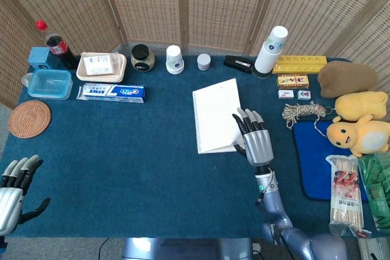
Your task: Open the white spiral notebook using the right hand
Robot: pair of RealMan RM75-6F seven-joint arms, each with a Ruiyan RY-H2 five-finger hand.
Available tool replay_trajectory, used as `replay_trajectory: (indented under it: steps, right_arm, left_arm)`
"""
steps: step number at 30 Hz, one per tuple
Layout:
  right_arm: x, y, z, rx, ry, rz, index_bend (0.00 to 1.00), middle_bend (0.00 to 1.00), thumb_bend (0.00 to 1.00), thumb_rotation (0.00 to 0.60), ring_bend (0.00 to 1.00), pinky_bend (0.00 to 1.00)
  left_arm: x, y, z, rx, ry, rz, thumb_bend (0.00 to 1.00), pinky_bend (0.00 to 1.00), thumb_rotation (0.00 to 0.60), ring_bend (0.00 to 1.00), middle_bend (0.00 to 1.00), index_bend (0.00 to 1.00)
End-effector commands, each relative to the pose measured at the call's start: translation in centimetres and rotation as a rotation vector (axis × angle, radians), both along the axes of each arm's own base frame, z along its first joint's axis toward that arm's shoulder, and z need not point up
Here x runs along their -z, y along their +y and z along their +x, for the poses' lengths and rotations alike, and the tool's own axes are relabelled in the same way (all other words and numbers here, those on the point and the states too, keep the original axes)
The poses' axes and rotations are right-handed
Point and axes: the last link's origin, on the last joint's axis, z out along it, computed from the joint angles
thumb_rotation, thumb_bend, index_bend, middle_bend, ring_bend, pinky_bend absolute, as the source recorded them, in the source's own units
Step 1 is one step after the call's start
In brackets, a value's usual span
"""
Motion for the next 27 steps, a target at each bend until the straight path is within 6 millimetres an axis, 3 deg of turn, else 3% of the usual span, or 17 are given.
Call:
replay_trajectory:
  steps: [1, 5, 17, 27]
  right_arm:
    - [0.3, -0.4, 1.2, -0.002, -0.039, 0.007, 0.19, 0.2, 0.19, 0.6, 0.17, 0.21]
    - [0.4, -0.7, 2.4, 0.004, -0.076, 0.017, 0.18, 0.2, 0.19, 0.6, 0.17, 0.21]
    - [1.1, 0.1, 9.8, 0.005, -0.135, 0.138, 0.16, 0.18, 0.16, 0.6, 0.15, 0.21]
    - [0.7, 0.0, 12.8, -0.016, -0.112, 0.15, 0.13, 0.16, 0.16, 0.6, 0.13, 0.21]
  left_arm:
    - [-0.1, -0.1, -0.1, -0.003, -0.001, 0.005, 0.25, 0.0, 0.6, 0.0, 0.04, 0.13]
    - [-0.1, -0.2, -0.3, -0.007, -0.003, 0.005, 0.25, 0.0, 0.6, 0.0, 0.04, 0.13]
    - [0.1, -0.3, -0.7, -0.008, -0.023, 0.004, 0.25, 0.0, 0.6, 0.0, 0.04, 0.13]
    - [-0.1, -0.5, -1.5, -0.023, -0.032, 0.008, 0.25, 0.0, 0.6, 0.0, 0.04, 0.13]
